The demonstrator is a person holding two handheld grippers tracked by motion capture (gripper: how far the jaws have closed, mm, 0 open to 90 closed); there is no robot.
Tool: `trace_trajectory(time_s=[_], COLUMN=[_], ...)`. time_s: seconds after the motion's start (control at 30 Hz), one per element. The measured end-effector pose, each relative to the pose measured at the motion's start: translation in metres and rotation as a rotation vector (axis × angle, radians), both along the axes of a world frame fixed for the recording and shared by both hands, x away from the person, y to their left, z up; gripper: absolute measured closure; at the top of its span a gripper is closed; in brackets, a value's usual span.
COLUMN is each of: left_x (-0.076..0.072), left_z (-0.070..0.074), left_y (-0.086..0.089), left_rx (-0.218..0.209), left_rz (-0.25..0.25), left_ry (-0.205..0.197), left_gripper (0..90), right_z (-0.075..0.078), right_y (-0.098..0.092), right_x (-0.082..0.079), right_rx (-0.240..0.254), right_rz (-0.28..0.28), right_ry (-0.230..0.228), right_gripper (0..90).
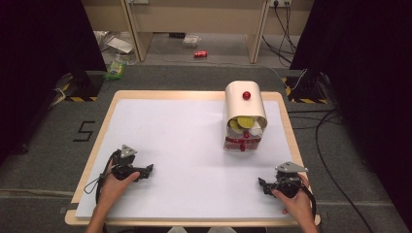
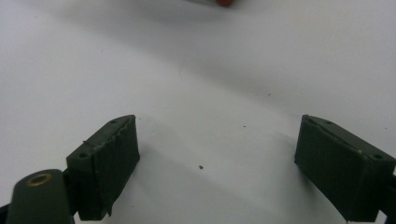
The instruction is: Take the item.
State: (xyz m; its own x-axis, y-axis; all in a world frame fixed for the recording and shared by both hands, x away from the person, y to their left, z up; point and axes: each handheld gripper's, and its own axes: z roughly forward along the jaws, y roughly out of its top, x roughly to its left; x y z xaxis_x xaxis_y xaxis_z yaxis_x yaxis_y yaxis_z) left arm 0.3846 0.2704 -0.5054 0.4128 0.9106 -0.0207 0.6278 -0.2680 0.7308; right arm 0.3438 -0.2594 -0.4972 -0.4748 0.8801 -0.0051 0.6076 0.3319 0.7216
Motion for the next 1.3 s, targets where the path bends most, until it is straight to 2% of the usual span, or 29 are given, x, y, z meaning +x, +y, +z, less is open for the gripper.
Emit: trace_trajectory(time_s=[0.3,0.47,0.57,0.7,1.3], left_x=[0.000,0.000,0.000,0.000,0.000], left_z=[0.000,0.000,0.000,0.000,0.000], left_y=[0.000,0.000,0.000,0.000,0.000], left_rx=[0.000,-0.001,-0.001,0.000,0.000], left_rz=[0.000,0.000,0.000,0.000,0.000], left_ry=[0.000,0.000,0.001,0.000,0.000], left_gripper=[0.0,0.0,0.0,0.0,0.0], right_z=[0.000,0.003,0.005,0.012,0.026], right_y=[0.000,-0.002,-0.004,-0.003,-0.001], right_x=[0.000,0.002,0.002,0.002,0.004], right_rx=[0.003,-0.003,0.022,0.023,0.036], right_rz=[-0.003,0.013,0.014,0.012,0.003], right_ry=[0.004,0.015,0.020,-0.014,-0.051], right_gripper=[13.9,15.9,16.9,17.9,20.0])
